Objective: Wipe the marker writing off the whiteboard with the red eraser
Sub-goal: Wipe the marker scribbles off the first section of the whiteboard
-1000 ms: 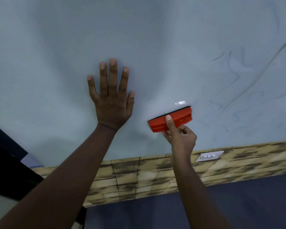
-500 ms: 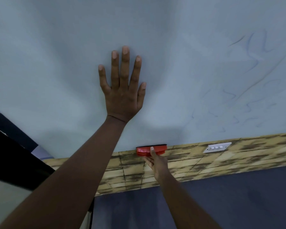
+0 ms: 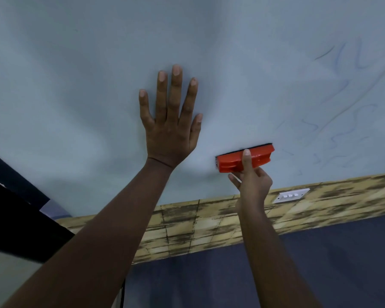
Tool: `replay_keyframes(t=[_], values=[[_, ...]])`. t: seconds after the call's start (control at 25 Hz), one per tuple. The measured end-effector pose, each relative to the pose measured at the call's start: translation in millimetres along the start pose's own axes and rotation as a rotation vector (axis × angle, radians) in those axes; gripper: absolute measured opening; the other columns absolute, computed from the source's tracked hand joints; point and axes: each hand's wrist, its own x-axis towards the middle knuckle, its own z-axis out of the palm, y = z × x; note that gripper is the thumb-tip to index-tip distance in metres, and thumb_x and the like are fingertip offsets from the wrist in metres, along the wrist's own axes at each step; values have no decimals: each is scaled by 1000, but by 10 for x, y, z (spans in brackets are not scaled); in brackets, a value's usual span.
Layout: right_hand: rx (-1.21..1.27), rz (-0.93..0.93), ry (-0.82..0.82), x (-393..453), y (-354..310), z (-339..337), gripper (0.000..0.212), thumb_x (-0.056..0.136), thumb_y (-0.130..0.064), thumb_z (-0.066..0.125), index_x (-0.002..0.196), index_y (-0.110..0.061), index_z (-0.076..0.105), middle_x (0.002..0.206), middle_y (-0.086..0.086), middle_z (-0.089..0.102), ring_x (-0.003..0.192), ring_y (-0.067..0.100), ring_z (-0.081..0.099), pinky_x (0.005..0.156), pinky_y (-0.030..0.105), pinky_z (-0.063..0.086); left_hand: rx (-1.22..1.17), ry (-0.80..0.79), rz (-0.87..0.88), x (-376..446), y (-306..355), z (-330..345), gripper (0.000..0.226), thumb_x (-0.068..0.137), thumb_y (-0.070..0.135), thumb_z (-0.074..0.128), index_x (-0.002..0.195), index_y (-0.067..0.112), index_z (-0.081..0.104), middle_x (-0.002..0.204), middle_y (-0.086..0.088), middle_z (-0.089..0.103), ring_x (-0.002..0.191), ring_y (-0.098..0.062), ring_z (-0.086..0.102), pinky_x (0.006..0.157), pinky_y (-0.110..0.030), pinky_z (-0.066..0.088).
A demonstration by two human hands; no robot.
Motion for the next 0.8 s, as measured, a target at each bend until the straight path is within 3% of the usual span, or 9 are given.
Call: replay_keyframes(t=[0.08,0.2,0.32,0.44,0.64,0.8], values=[[-51,-37,-3,-30,6,27,42,90,-50,76,106,-12,70,102,7,78,88,19,79,71,38,65,-14,-2,6,-20,1,6,62,108,38,51,161,15,30,164,-16,22,156,-36,11,129,-58,5],[3,51,-4,-91,240,81,44,90,-48,76,111,-10,69,104,10,77,88,22,79,74,41,66,-7,3,23,-5,-10,3,61,107,38,53,160,15,33,163,-18,28,153,-40,24,125,-61,14],[13,146,-43,-289,753,198,37,89,-44,77,112,-17,68,109,11,75,95,25,77,72,38,65,-29,12,39,-14,-2,8,61,105,37,56,159,14,38,160,-21,44,150,-41,30,123,-63,18],[51,236,-79,-460,1240,259,43,88,-42,81,117,-14,69,114,18,75,100,31,76,73,41,65,-37,9,44,-10,-21,-18,62,105,37,58,159,14,39,159,-21,48,150,-40,30,122,-63,19],[83,428,-80,-273,1371,-6,41,94,-34,75,118,-2,65,102,19,75,81,29,76,91,51,61,-63,-14,54,-21,-49,-64,61,106,37,56,160,16,38,162,-21,45,152,-39,25,126,-58,5],[79,424,2,-214,1287,-269,43,98,-40,70,127,-9,65,108,17,76,90,30,77,71,38,65,-99,-37,125,-68,-81,-50,59,108,36,54,162,16,43,164,-21,42,152,-40,24,124,-63,11]])
